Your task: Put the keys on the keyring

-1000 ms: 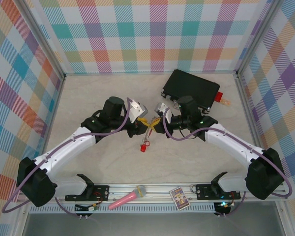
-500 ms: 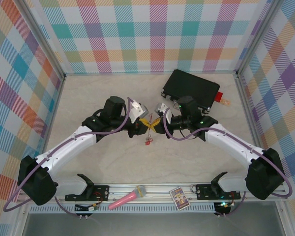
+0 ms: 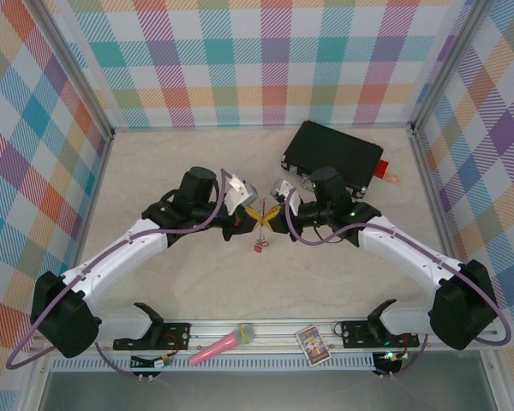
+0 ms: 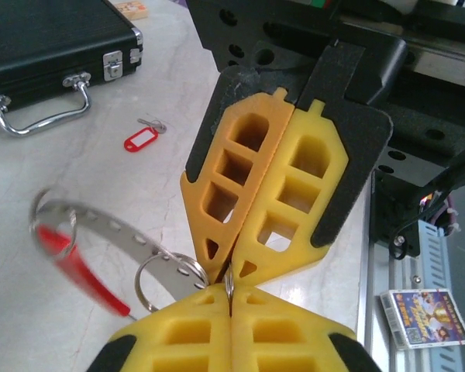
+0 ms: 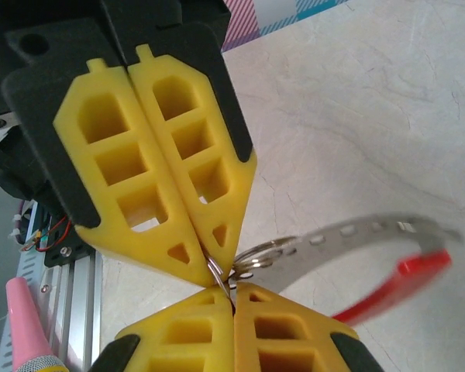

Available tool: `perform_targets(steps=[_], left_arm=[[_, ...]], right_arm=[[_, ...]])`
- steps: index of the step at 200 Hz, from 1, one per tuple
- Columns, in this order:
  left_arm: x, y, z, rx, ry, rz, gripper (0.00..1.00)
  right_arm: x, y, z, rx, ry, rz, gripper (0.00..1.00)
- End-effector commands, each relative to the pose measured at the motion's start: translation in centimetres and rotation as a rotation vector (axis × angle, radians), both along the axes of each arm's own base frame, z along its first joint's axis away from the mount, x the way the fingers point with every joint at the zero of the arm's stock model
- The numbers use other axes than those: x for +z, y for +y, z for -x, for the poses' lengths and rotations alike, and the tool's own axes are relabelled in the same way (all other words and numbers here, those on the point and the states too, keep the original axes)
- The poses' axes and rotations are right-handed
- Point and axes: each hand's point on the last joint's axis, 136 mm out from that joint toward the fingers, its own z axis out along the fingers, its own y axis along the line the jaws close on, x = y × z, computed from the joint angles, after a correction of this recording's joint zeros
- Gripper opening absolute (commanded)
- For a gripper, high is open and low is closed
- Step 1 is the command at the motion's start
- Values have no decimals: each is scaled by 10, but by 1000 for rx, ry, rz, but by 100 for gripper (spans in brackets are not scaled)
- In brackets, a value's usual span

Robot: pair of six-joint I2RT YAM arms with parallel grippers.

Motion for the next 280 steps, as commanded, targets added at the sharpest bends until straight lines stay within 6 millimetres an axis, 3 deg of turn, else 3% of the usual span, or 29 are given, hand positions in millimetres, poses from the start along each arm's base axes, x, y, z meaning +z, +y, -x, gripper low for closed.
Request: perform_targets(steps=[1, 68, 77, 98, 141, 202, 249, 280], left_arm=[[19, -9, 19, -91, 8, 57, 0], [20, -7, 8, -39, -32, 49, 0], [18, -6, 7, -27, -36, 47, 0], [31, -7, -1, 4, -96, 95, 0], [59, -9, -15, 93, -152, 232, 0], [97, -22, -17, 113, -258, 442, 0], [123, -26, -15, 124, -318, 601, 0], [126, -26, -14, 131, -337, 660, 0]], right_arm=[[17, 4, -7, -16, -69, -41, 0], [17, 4, -7, -22, -70, -46, 0], [18, 3, -8, -35, -72, -50, 17], [25, -1, -10, -70, -83, -71, 32], [46, -29, -30, -277, -109, -204, 41], [68, -51, -42, -406, -131, -288, 37], [82, -44, -30, -335, -96, -315, 36], [84, -40, -24, -293, -73, -328, 36]])
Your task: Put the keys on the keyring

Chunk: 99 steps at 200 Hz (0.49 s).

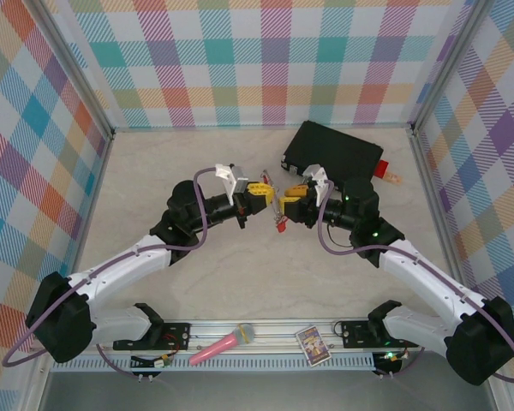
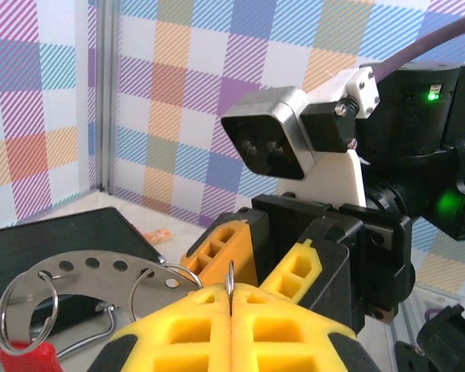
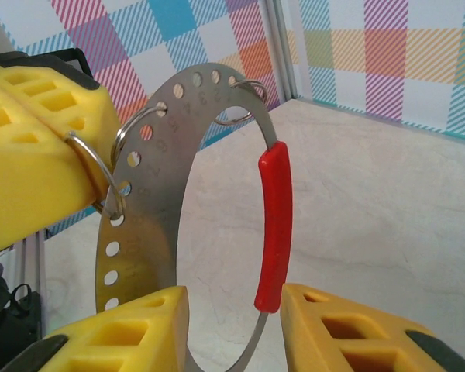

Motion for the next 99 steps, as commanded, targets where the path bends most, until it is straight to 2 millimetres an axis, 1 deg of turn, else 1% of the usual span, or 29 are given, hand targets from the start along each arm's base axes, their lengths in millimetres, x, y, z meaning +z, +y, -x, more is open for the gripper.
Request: perform_targets(steps=[1, 30, 57, 71, 99], left_arm=[[28, 0, 6, -1, -79, 129, 0], [30, 3, 4, 18, -91, 187, 0], [30, 4, 4, 17, -96, 229, 0], [30, 5, 3, 22, -98, 245, 0], [32, 8, 6, 22, -102, 276, 0]], right_arm=[[28, 5, 7, 56, -30, -58, 36], [35, 11, 16, 124, -15, -91, 36], [40, 12, 16, 129, -9, -105, 35], [45, 9, 14, 110, -15, -115, 33], [62, -4, 10, 98, -20, -189, 30]])
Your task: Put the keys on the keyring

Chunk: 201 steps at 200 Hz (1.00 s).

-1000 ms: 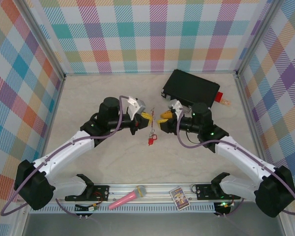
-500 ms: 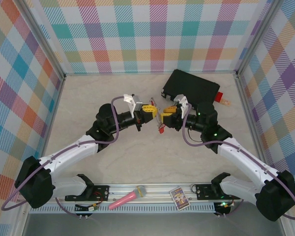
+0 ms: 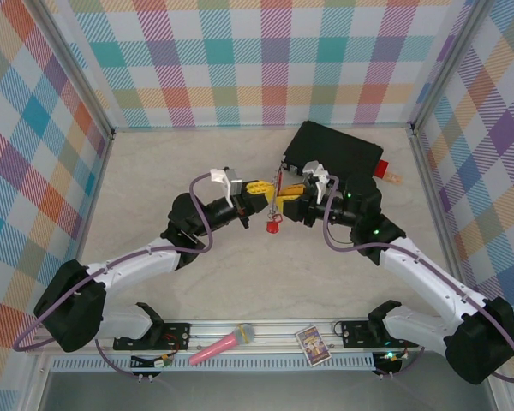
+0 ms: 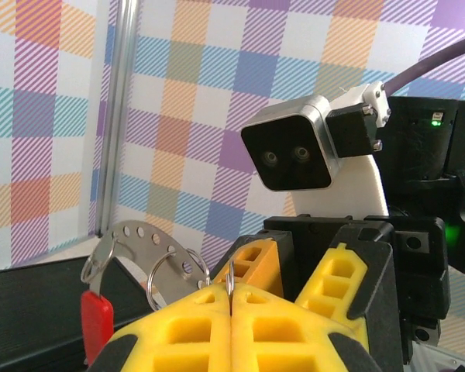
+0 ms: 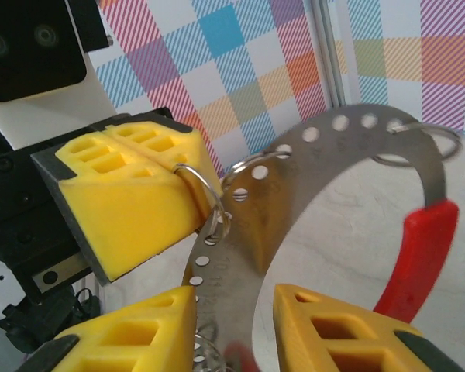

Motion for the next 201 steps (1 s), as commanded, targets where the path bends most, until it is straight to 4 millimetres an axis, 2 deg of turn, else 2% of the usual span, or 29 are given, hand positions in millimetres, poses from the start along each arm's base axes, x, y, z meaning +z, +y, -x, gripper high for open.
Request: perform_targets(steps=[1, 29, 50, 68, 102, 150, 174, 201], left_arm=[[26, 6, 11, -10, -69, 104, 0], [26, 7, 12, -16, -60, 124, 0], [28, 7, 12, -25, -46, 141, 0], [30, 6, 11, -34, -31, 158, 0], [30, 3, 9, -51, -14, 173, 0], [31, -5, 9, -88, 1, 184, 0], [34, -5, 10, -92, -2, 186, 0], [34, -6, 10, -94, -1, 178, 0]], right_arm=[[37, -10, 0, 10, -47, -108, 29], [56, -18, 0, 81, -27, -210, 30], [67, -15, 5, 166, -28, -248, 34], [69, -11, 5, 207, -16, -253, 34], [69, -7, 7, 255, -5, -249, 35], [64, -4, 3, 266, 7, -233, 21], [59, -3, 1, 260, 13, -221, 22], [52, -3, -4, 241, 22, -203, 27]])
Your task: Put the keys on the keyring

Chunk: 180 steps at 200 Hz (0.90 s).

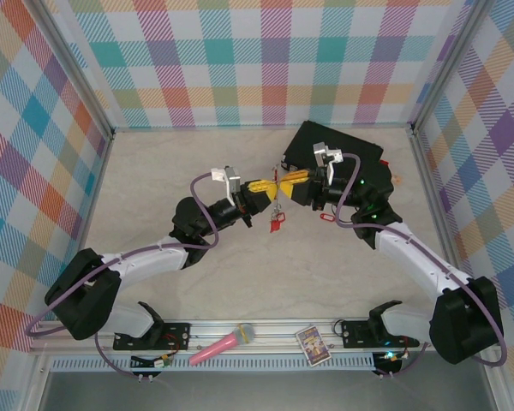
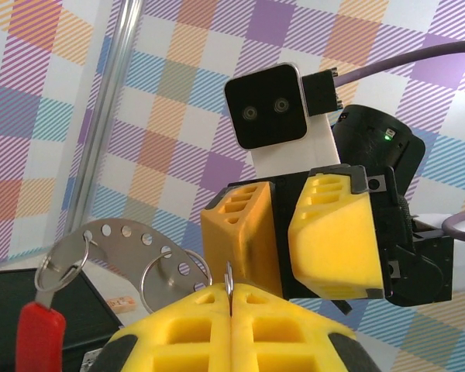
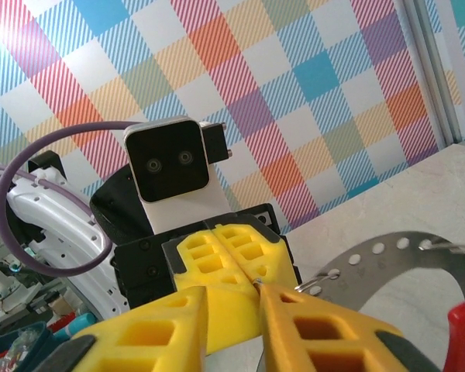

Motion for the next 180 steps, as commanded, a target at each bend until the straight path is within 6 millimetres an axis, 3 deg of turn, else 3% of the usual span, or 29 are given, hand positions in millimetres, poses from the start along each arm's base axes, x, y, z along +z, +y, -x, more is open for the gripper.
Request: perform_targets(steps=[1, 61, 180], left_arm=[[35, 1, 13, -37, -83, 72, 0], [37, 1, 15, -42, -87, 69, 0], [36, 1, 12, -29, -78, 69, 0]], right_arm=[[7, 1, -2, -1, -45, 6, 27], [-2, -1, -10, -46, -17, 24, 32], [-5, -11, -19, -115, -9, 10, 30]])
